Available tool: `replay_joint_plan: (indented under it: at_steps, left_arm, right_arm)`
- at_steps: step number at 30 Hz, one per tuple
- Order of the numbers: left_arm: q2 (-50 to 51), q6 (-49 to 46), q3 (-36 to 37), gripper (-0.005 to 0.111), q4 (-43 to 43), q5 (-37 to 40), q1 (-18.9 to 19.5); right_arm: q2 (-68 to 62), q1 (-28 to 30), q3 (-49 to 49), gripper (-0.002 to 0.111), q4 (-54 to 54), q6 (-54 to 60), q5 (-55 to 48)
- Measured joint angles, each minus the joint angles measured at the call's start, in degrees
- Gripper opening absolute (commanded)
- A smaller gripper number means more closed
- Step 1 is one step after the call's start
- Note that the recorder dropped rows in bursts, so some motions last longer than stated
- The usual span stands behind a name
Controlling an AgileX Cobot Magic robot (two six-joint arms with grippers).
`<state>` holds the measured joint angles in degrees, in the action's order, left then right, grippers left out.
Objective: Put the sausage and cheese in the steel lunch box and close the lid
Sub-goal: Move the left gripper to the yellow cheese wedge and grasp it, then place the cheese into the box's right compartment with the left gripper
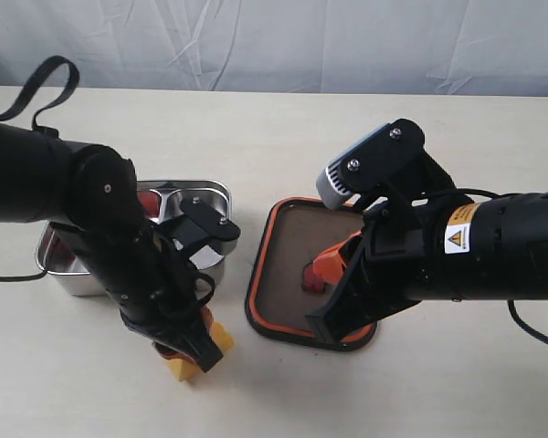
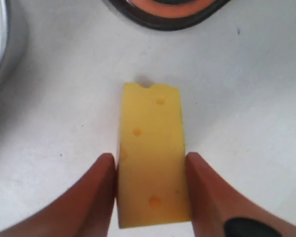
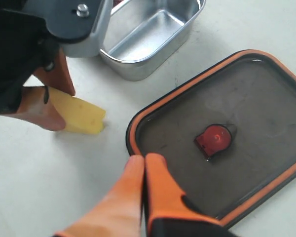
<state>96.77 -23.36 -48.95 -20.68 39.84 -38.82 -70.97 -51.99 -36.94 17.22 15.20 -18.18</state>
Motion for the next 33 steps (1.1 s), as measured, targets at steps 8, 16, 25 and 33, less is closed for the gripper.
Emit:
replay_joint_plan:
  at_steps: [8,16,25,33]
  left_arm:
    - [-9.68,0.00,0.00,0.000,0.04,-0.22,0.00]
    - [-13.63,6.24,0.00,0.000,10.24,-10.20,0.00]
    - [-11.09,23.36,0.00,0.000,30.09,-15.88,3.04]
    - [-6.49,23.98,0.00,0.005,31.11,-21.97,4.53]
  right_arm:
    - [1.07,0.00,0.00,0.000,-0.87,-0.24,0.00]
    - [5.38,0.00,0.00,0.000,-1.36,-0.66,0.00]
    - [8.45,0.00,0.00,0.000,-1.89,-0.76,0.00]
    - [8.68,0.00,0.00,0.000,-1.89,-1.20,0.00]
